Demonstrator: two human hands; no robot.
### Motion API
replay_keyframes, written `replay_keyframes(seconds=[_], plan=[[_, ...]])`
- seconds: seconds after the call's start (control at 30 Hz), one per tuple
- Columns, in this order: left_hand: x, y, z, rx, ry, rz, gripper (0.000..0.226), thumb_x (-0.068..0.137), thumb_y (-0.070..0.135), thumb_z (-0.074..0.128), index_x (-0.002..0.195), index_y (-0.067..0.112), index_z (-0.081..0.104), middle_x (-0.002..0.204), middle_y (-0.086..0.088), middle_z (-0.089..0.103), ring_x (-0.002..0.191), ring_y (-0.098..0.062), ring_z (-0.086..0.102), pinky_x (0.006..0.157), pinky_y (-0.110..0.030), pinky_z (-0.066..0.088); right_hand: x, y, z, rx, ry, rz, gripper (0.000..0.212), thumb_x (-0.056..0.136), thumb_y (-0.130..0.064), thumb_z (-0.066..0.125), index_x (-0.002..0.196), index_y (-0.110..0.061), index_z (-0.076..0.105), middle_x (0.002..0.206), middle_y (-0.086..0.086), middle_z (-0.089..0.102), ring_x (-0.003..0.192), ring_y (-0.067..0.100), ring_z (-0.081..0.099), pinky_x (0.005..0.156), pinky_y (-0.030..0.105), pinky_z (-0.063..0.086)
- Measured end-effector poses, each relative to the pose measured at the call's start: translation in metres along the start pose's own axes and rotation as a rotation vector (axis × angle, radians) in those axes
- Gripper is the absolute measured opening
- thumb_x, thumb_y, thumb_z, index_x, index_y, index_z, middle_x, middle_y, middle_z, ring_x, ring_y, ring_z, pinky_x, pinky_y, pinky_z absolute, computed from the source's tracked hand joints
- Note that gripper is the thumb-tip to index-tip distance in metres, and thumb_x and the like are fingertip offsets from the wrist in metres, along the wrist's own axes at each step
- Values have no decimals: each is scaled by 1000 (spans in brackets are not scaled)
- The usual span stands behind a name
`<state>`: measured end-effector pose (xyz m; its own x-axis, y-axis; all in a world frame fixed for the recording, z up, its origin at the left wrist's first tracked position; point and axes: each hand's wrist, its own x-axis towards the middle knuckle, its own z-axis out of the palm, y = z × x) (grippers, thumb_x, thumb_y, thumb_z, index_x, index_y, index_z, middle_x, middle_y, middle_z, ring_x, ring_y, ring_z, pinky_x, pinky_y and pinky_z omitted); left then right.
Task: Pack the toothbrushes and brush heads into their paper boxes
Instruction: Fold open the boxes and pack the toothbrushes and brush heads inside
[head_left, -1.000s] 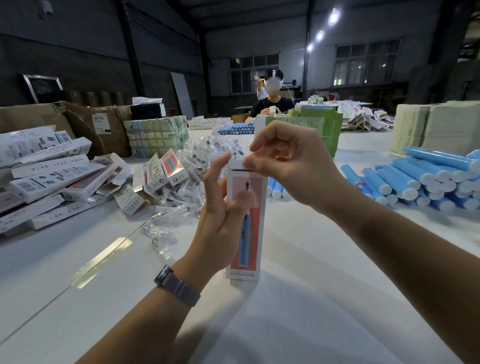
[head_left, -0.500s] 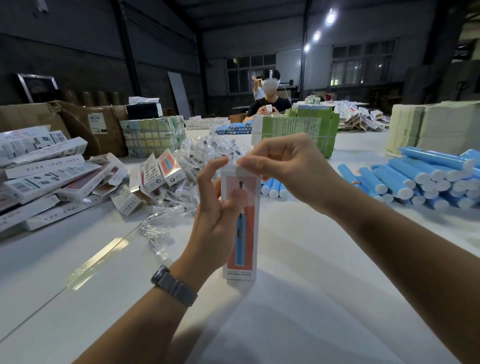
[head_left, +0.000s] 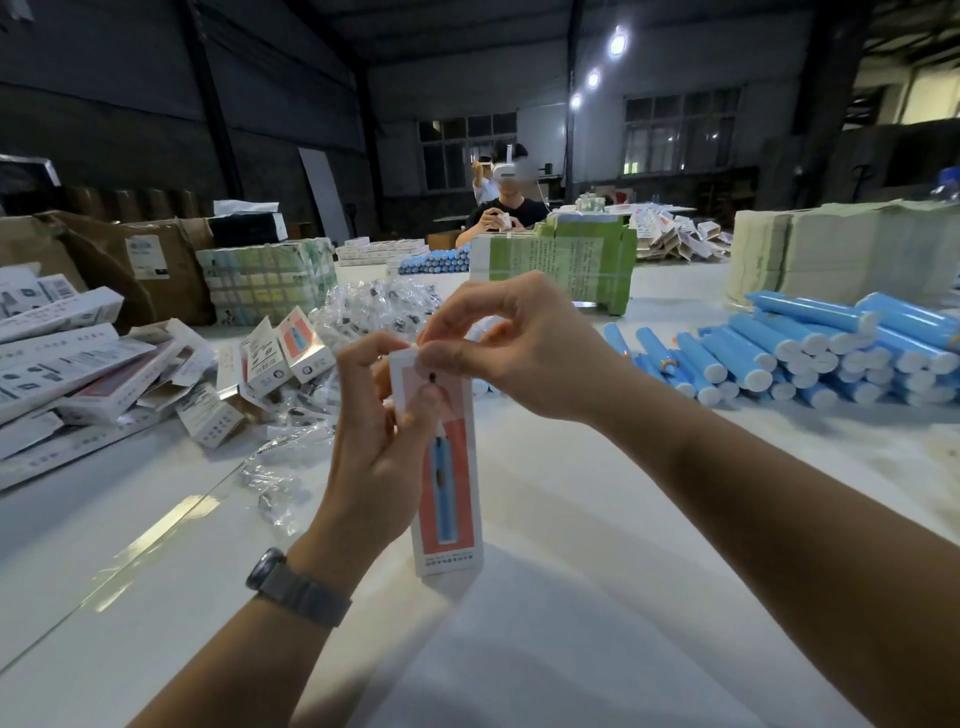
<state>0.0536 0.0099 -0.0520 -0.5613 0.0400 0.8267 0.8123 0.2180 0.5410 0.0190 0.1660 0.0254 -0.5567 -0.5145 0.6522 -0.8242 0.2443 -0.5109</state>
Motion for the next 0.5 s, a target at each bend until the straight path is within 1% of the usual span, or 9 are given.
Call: replay_keyframes(seconds=[0.03,0.17,0.23,0.3,0.4,0.43,0.5], plan=[[0,1,0,3,-1,-1,27,98,11,44,108,34,32,83,18,58,68,-5,62,60,-18,52,0,-1,-1,-19,-3,-5,12,86,-18,76,92,-8,76,84,-8,69,85,11,65,75,29,54],[1,2,-1,22,18,6,23,96,15,46,106,32,34,86,8,57,68,-8,64,60,-21,54,1,-3,-3,-102,-32,-33,9,87,-20,74,91,-13,76,89,-4,72,85,9,64,71,15,46],[0,2,-3,46,29,8,22,96,16,46,105,33,35,87,5,56,69,-9,65,59,-23,55,1,-4,-2,-157,-38,-75,8,88,-20,73,91,-12,76,90,-3,71,84,9,63,70,12,44],[0,0,-3,59,31,4,22,96,18,46,106,34,35,88,10,57,71,-10,65,60,-27,57,-1,-1,1,-141,-3,-73,8,88,-18,73,91,-12,76,89,-3,70,83,9,63,69,13,44],[1,-4,1,75,33,-8,25,96,20,48,109,37,33,92,22,58,80,-11,69,62,-24,57,-5,5,7,17,86,25,8,88,-16,73,91,-9,76,86,-5,70,85,10,65,70,23,51],[1,-7,1,74,36,-18,28,96,22,49,110,41,33,94,26,59,85,-10,69,64,-23,57,-6,8,10,-6,127,31,8,88,-17,73,91,-9,75,86,-5,70,85,11,65,70,24,52],[0,-9,0,67,18,-36,34,95,30,50,115,53,35,101,30,58,94,-6,68,66,-22,57,-6,11,15,-63,215,39,8,87,-19,74,90,-11,75,90,-6,65,86,14,64,71,23,50]])
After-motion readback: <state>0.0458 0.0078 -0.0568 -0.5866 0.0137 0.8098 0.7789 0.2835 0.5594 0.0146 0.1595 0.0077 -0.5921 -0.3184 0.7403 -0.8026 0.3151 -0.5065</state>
